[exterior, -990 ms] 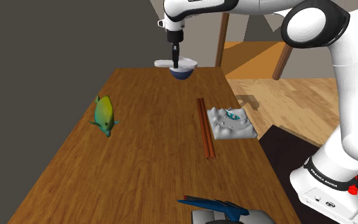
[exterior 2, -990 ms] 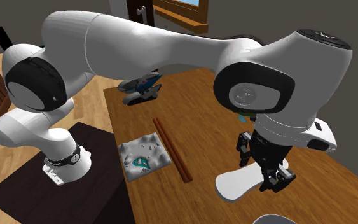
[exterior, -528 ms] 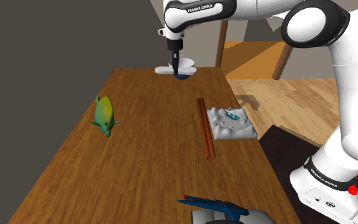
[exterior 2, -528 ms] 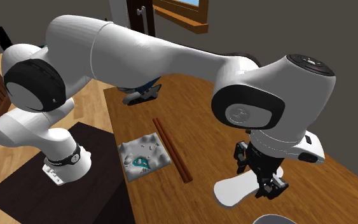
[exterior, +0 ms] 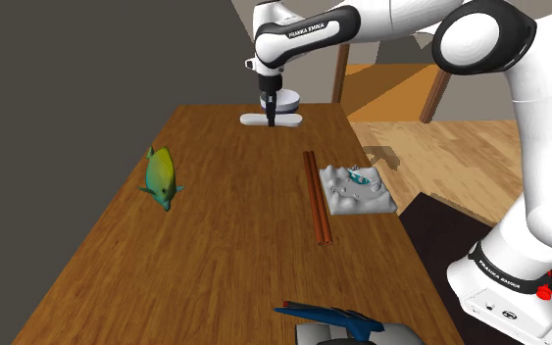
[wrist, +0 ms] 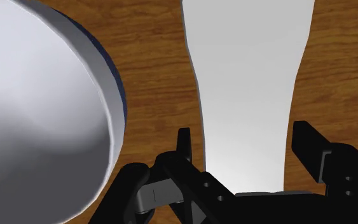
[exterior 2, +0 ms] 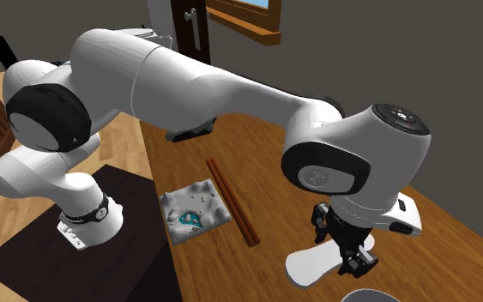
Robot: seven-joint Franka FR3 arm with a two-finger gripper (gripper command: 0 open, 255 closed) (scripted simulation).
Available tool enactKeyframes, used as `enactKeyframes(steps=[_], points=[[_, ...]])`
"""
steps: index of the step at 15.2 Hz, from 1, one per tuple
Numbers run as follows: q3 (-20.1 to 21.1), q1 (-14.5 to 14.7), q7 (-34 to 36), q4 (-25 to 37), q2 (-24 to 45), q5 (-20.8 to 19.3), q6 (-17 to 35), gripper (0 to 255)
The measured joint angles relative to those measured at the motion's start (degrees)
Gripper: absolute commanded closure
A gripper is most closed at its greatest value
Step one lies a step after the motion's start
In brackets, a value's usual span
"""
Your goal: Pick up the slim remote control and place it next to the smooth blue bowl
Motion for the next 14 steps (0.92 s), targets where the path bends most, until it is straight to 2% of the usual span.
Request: enactKeyframes(steps=[8,14], points=[[-0.23,-0.11,0.3,-3.64,1.72,-0.38,5.32,255],[-0.26,-0.1,0.38,-4.12,1.99,-0.44,6.09,255]])
